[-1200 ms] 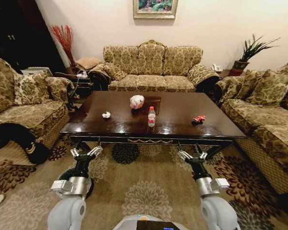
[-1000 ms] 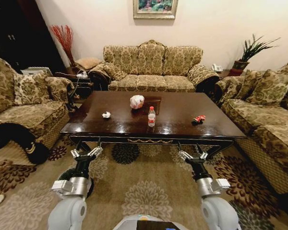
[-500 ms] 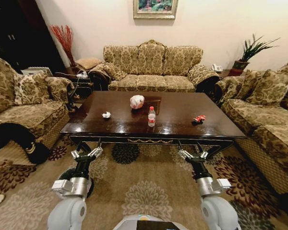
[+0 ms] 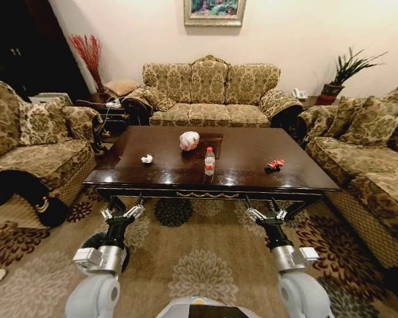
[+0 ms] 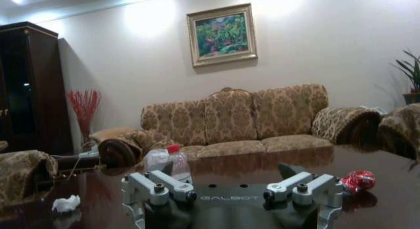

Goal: Move to the front of the table and place the trash on the table into the trash bin.

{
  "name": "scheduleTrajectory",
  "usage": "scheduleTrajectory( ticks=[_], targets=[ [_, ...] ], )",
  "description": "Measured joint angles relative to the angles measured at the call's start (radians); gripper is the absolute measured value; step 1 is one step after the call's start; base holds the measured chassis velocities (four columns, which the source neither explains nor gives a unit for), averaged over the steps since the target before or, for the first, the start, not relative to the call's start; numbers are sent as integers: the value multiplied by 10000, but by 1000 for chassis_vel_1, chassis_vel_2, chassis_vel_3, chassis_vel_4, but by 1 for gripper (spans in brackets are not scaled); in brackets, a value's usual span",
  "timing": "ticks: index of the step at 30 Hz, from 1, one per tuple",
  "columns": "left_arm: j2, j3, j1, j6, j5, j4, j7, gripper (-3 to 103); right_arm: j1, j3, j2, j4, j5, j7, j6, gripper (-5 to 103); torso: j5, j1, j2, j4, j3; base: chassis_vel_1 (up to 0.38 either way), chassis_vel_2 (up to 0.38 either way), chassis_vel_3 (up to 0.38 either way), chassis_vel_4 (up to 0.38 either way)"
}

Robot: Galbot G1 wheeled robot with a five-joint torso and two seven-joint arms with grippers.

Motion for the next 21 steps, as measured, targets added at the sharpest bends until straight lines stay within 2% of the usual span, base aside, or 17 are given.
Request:
scheduleTrajectory(
  ticks=[11, 21],
  targets=[
    [77, -9, -64, 16, -227, 165, -141, 100, -32, -76, 103, -12, -35, 3, -2, 100, 0, 1, 0, 0, 1, 17, -11, -19, 21],
    [122, 2, -107, 437, -376, 169, -371, 100, 44, -71, 93, -60, 20, 218, 31, 100, -1, -1, 0, 0, 0, 161, -139, -160, 136]
  ],
)
